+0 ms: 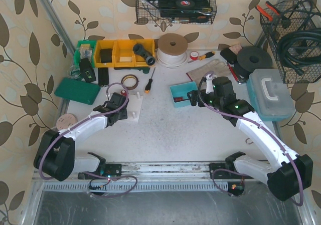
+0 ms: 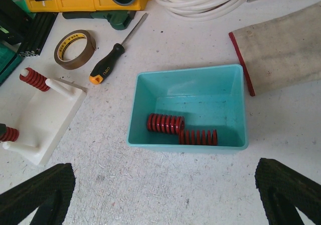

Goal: Install the large spring

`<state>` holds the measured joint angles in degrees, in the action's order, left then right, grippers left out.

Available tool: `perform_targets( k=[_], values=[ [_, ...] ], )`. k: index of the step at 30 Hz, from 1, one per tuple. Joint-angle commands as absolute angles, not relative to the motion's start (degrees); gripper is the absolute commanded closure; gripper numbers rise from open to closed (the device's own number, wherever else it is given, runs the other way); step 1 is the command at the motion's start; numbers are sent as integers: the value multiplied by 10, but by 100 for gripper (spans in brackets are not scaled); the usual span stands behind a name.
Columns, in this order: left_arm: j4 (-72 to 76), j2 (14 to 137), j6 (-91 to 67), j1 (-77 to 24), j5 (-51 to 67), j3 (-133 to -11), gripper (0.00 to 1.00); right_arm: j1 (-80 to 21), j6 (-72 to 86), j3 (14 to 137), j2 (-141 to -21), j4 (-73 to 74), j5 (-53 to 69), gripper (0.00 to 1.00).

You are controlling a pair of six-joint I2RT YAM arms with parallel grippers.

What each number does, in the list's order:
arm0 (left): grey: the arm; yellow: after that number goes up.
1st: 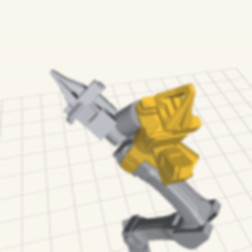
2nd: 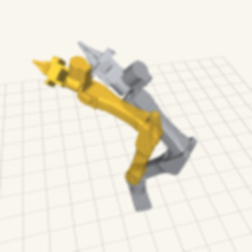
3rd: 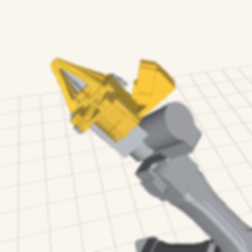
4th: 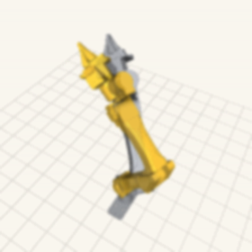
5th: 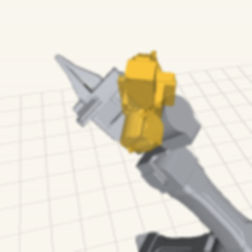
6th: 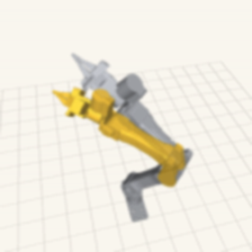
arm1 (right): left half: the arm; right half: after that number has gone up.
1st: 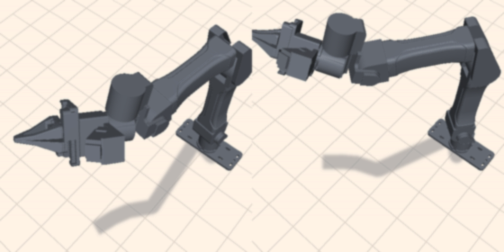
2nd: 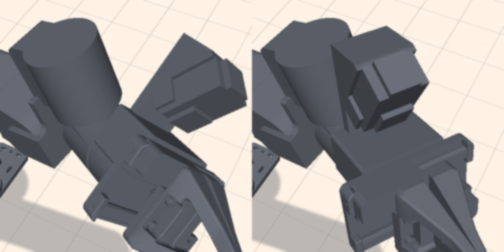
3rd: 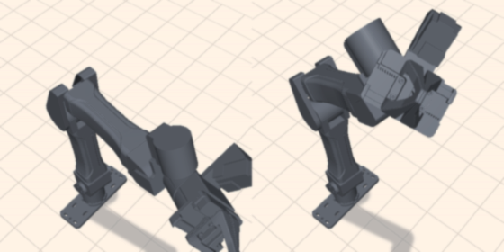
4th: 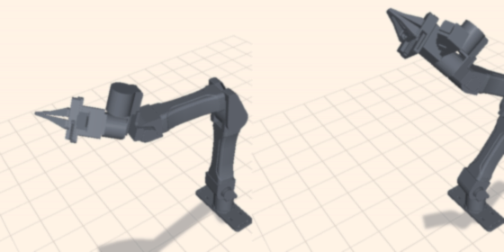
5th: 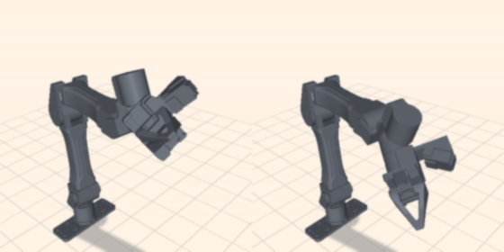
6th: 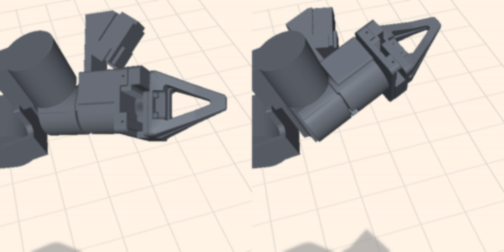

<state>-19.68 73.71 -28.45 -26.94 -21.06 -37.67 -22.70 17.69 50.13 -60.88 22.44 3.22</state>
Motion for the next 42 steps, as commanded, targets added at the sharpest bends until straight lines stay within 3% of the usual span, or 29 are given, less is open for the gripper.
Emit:
perform_targets(
  k=[1, 12, 19, 26, 34, 42],
  values=[
    [-216, 709, -286, -264, -228, -383, 48, -225, 170, 508, -609, 219, 37, 3],
    [-245, 608, -253, -264, -220, -439, 24, -225, 212, 525, -660, 206, 60, 5],
    [-171, 608, -212, -264, -142, -468, 22, -225, 191, 572, -757, 220, 28, 10],
    [-23, 645, -187, -276, -52, -401, 19, -225, 110, 630, -862, 267, -12, 25],
    [6, 658, -136, -291, -37, -371, 19, -249, 96, 688, -959, 277, -63, 48],
    [23, 606, -116, -303, -79, -343, 19, -267, 73, 752, -1072, 306, -116, 46]
  ],
)
